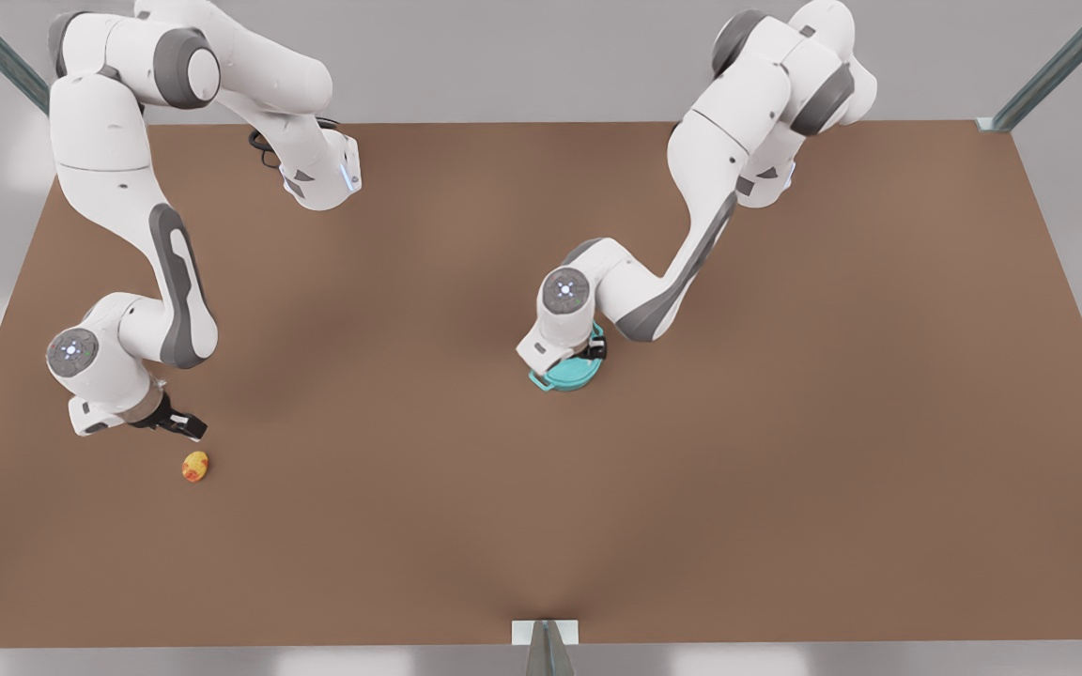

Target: Open the pot lid and put the potato into the pot

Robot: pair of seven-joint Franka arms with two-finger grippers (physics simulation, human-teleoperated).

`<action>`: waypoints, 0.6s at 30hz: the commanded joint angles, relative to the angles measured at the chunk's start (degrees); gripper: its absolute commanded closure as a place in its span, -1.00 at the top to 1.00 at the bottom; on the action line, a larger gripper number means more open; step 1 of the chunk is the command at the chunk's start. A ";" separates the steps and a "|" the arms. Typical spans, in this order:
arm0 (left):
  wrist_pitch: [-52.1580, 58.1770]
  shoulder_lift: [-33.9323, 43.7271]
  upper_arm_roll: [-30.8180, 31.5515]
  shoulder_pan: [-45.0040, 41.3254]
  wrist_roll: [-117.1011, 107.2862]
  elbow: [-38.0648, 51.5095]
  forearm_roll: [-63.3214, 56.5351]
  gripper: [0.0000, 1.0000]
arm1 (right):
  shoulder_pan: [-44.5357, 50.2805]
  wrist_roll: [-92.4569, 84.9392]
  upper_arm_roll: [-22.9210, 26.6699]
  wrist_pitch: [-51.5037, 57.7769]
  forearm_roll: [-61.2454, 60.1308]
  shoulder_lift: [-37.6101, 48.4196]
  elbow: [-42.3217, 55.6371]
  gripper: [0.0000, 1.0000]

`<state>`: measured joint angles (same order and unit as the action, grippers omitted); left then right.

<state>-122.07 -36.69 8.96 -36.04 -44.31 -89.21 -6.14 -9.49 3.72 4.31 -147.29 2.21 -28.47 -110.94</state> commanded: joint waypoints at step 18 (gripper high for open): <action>-9.85 2.15 0.09 -1.32 -12.12 -9.40 -4.67 1.00 | -0.88 4.28 -1.85 -7.84 -0.45 -12.49 8.89 1.00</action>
<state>-130.50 -34.61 9.05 -37.35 -51.35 -98.33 -9.96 -10.37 6.49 2.54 -154.76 1.92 -41.02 -102.12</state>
